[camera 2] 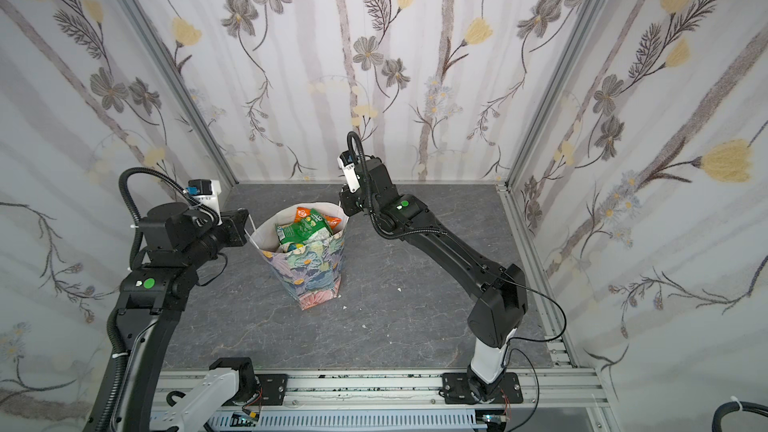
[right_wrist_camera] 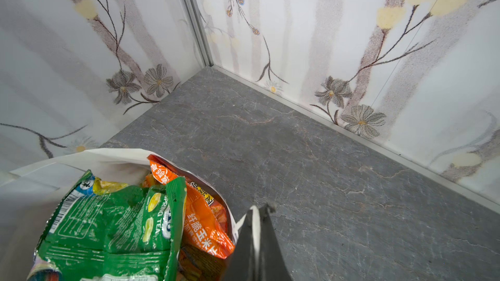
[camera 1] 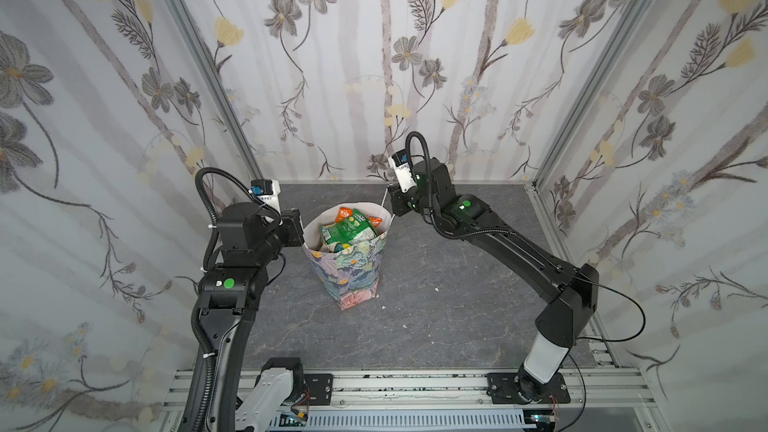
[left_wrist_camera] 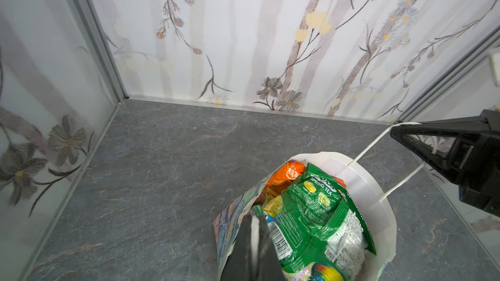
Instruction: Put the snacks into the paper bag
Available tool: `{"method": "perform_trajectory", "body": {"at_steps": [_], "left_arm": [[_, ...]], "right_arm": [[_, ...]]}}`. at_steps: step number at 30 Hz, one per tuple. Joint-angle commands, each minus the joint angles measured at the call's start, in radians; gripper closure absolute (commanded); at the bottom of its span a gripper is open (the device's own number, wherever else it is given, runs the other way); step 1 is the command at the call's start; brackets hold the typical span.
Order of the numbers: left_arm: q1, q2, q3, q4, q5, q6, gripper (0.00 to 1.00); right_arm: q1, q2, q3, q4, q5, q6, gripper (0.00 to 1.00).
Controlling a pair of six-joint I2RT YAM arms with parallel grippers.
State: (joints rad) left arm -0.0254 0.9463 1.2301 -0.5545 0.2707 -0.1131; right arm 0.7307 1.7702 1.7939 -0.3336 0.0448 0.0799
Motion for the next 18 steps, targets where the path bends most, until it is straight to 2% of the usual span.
{"method": "perform_trajectory", "body": {"at_steps": [1,7,10,13,18], "left_arm": [[-0.018,0.070,0.085,0.165,0.104,-0.023,1.00],[-0.204,0.279,0.262,0.213,0.078,0.039,1.00],[-0.243,0.357,0.287,0.297,0.115,-0.004,1.00],[-0.284,0.412,0.315,0.327,0.070,-0.010,1.00],[-0.297,0.480,0.325,0.377,0.085,-0.062,1.00]], "right_arm": [[-0.040,-0.024,0.027,0.127,0.008,-0.045,1.00],[-0.112,-0.081,0.035,0.136,-0.003,-0.066,1.00],[-0.141,-0.136,-0.024,0.163,0.002,-0.059,1.00],[-0.156,-0.204,-0.106,0.190,0.000,-0.043,1.00],[-0.170,-0.277,-0.199,0.189,0.006,-0.030,1.00]]}}
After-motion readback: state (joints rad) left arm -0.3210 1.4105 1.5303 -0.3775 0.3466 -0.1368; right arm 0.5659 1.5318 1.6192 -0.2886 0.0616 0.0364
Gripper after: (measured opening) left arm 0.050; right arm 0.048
